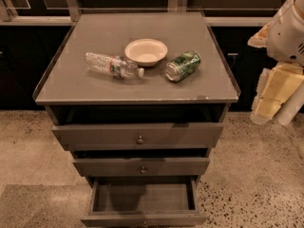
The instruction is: Place water bottle into bottom drawer
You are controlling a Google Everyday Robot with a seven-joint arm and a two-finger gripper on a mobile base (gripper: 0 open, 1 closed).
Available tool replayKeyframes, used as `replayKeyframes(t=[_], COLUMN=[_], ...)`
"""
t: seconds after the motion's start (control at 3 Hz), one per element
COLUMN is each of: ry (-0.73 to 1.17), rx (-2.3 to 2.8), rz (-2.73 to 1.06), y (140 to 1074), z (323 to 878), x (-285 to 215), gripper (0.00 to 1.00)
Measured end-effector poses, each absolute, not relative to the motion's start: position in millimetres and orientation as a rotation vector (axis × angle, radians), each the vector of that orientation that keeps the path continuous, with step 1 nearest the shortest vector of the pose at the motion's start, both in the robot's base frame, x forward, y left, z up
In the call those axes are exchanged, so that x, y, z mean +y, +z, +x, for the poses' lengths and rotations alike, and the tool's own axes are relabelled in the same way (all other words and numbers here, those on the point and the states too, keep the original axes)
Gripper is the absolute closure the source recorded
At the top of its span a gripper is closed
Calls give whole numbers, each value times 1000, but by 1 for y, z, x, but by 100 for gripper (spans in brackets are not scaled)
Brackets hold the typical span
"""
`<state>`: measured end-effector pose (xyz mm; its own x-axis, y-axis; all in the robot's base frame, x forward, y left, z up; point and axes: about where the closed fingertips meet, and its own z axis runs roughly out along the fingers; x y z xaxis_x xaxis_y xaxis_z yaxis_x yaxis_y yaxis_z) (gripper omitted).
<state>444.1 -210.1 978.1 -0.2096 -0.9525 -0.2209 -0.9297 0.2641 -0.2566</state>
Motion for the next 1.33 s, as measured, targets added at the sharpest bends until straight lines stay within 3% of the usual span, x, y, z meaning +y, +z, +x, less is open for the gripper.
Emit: replayKeyframes(t=[0.67, 1.33], ry=[-67, 83], rx=[2187, 2008], rz=[-1687, -1801], y=[978, 972], z=[447, 487], x=[-203, -121], gripper=[0, 0])
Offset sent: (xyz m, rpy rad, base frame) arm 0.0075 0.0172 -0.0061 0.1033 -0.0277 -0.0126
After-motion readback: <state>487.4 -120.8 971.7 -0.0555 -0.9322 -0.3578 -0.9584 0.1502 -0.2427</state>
